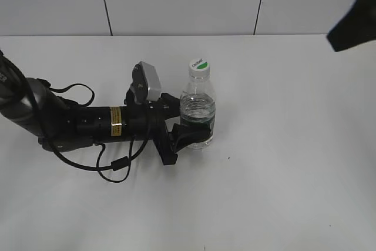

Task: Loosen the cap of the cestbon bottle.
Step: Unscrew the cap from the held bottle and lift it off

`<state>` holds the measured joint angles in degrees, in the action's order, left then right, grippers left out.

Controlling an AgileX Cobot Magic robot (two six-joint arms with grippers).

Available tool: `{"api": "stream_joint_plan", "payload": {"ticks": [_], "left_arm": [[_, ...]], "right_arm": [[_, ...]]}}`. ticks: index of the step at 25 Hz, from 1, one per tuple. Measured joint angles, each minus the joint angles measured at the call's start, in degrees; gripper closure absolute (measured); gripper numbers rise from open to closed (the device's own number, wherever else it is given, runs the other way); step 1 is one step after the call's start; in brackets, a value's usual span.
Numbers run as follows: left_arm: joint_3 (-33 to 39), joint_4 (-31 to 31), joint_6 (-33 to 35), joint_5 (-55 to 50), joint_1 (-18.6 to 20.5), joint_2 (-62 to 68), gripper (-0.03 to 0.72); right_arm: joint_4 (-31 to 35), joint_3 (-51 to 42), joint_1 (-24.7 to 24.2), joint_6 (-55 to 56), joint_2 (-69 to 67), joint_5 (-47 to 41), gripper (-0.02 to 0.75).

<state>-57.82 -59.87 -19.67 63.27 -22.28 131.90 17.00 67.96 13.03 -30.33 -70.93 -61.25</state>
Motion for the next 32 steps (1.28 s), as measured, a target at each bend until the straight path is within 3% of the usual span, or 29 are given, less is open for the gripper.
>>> {"api": "stream_joint_plan", "payload": {"ticks": [5,11,22,32], "left_arm": [[0.0,0.0,-0.1,-0.1,0.0,-0.1,0.271],[0.0,0.0,-0.1,-0.1,0.0,-0.1,0.271],[0.0,0.0,-0.1,-0.2,0.0,-0.1,0.271],[0.0,0.0,-0.1,-0.2,-0.1,-0.1,0.272]], "right_arm": [[-4.7,9.2,11.1,6.4,-11.1,-1.6,0.274],[-5.4,21.3,17.3,12.7,-22.1,-5.3,0.275],[-5.9,40.1,22.4,20.2,-39.6,-8.2,0.275],[-8.5,37.8,23.2,22.5,-42.6,-8.4,0.308]]}}
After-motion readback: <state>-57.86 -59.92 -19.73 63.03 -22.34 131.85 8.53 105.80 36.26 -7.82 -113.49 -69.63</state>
